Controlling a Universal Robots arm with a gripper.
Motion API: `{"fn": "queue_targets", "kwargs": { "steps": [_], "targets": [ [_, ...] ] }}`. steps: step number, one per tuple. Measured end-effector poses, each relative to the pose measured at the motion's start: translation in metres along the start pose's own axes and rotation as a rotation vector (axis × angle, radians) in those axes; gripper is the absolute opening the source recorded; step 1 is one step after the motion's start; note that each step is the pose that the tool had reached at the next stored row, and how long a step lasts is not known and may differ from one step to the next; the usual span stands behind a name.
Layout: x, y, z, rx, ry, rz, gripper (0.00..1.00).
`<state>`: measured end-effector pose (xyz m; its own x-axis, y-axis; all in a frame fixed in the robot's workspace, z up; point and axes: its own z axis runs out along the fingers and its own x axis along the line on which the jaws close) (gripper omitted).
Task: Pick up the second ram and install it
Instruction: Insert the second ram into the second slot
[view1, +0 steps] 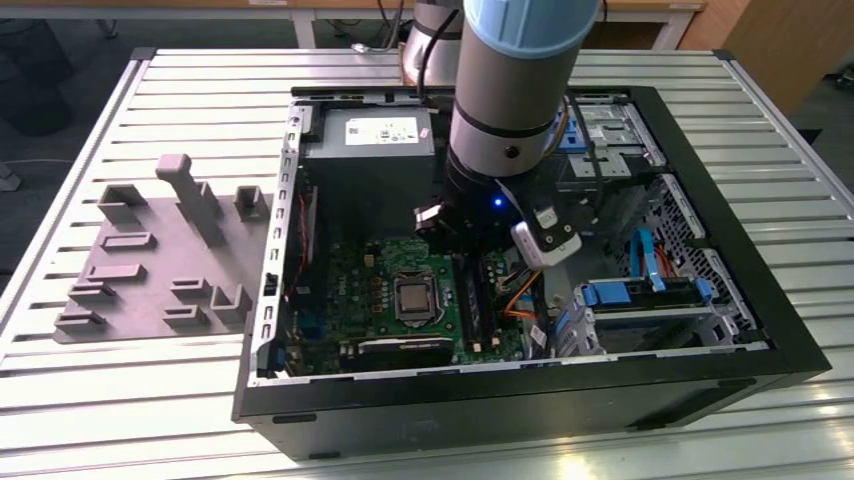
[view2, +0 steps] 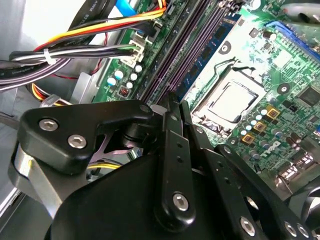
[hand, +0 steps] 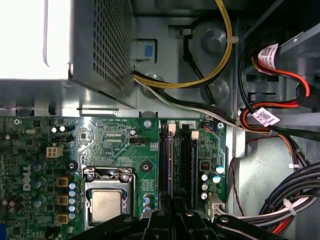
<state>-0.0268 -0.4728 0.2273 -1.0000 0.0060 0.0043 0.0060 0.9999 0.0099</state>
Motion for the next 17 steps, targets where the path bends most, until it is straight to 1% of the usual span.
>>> {"fn": "queue_targets", "kwargs": {
  "steps": [6, 9, 13, 17],
  "targets": [
    [0.0, -0.0023, 0.0033, 0.0, 0.0004, -0.001, 0.14],
    [0.0, -0.004, 0.0035, 0.0, 0.0005, -0.002, 0.14],
    [0.0, -0.0047, 0.0039, 0.0001, 0.0005, -0.004, 0.14],
    [0.0, -0.0049, 0.0048, 0.0002, 0.001, -0.017, 0.14]
  ]
}}
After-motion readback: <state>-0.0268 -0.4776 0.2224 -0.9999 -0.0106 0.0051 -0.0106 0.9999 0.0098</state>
